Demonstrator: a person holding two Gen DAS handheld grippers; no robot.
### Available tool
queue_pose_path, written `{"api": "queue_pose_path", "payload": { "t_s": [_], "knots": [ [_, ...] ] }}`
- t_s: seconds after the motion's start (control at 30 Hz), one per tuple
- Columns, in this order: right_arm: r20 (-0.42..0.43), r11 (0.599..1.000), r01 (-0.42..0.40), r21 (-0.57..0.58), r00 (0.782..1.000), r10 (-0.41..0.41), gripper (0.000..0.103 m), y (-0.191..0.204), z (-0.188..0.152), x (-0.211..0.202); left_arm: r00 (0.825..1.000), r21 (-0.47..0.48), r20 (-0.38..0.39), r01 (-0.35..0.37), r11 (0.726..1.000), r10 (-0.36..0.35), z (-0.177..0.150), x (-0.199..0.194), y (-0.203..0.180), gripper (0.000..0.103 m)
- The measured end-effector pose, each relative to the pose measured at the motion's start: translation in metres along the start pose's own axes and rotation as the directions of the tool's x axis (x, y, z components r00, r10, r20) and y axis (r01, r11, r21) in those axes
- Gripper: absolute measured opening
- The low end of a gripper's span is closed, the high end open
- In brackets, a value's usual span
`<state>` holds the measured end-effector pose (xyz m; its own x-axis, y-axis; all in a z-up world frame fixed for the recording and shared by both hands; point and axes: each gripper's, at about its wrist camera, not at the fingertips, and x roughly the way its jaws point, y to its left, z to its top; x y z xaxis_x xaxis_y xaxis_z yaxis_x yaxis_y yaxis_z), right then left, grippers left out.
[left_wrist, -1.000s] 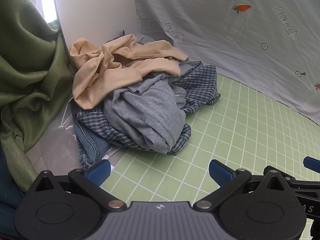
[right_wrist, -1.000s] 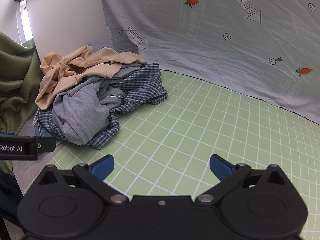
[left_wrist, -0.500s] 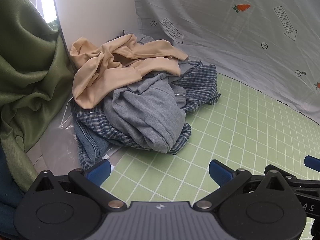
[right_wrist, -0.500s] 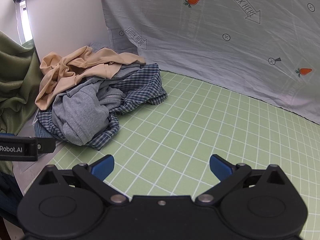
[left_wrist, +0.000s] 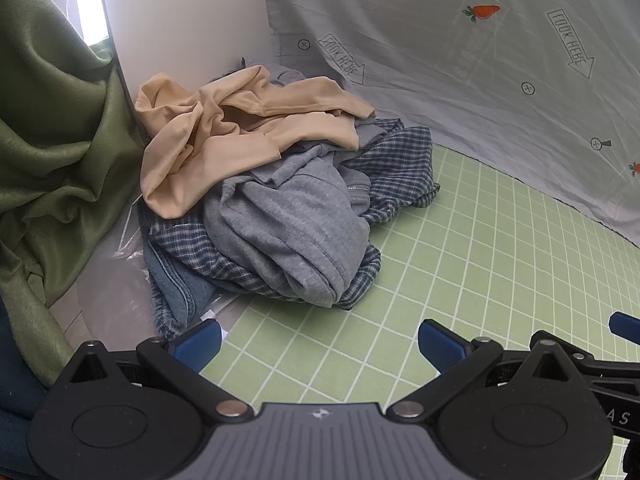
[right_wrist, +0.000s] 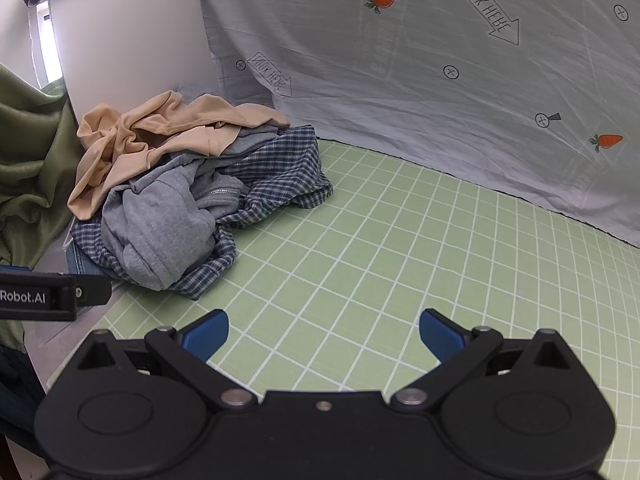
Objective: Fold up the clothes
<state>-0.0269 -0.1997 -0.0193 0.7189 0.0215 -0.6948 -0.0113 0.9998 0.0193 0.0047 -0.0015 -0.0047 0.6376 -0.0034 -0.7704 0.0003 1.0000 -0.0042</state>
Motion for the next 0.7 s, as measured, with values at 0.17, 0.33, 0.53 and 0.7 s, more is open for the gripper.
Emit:
{"api": "queue_pose_path", "payload": {
  "t_s": [0.17, 0.33, 0.53, 0.7],
  "knots": [
    [0.001, 1.0, 0.014, 0.002, 1.0, -0.014, 0.103, -0.003, 0.003, 0.005, 1.0, 0.002, -0.006, 0.004, 1.0, -0.004, 0.01, 0.011, 0.001, 0.103],
    [0.003, 1.0, 0.022, -0.007, 1.0, -0.022, 0.103, -0.004, 0.01, 0.012, 1.0, 0.003, -0.013, 0.009, 1.0, -0.008, 0.02, 0.023, 0.002, 0.103],
    [0.011, 0.999, 0.031, -0.027, 0.999, -0.03, 0.103, -0.005, 0.03, 0.029, 1.0, -0.002, -0.02, 0.01, 1.0, -0.01, 0.033, 0.038, 0.005, 0.103],
    [0.027, 0.999, 0.033, -0.034, 0.999, -0.032, 0.103, -0.005, 0.06, 0.054, 1.0, -0.074, -0.02, -0.02, 0.997, 0.019, 0.058, 0.06, 0.036, 0.103]
  ]
}}
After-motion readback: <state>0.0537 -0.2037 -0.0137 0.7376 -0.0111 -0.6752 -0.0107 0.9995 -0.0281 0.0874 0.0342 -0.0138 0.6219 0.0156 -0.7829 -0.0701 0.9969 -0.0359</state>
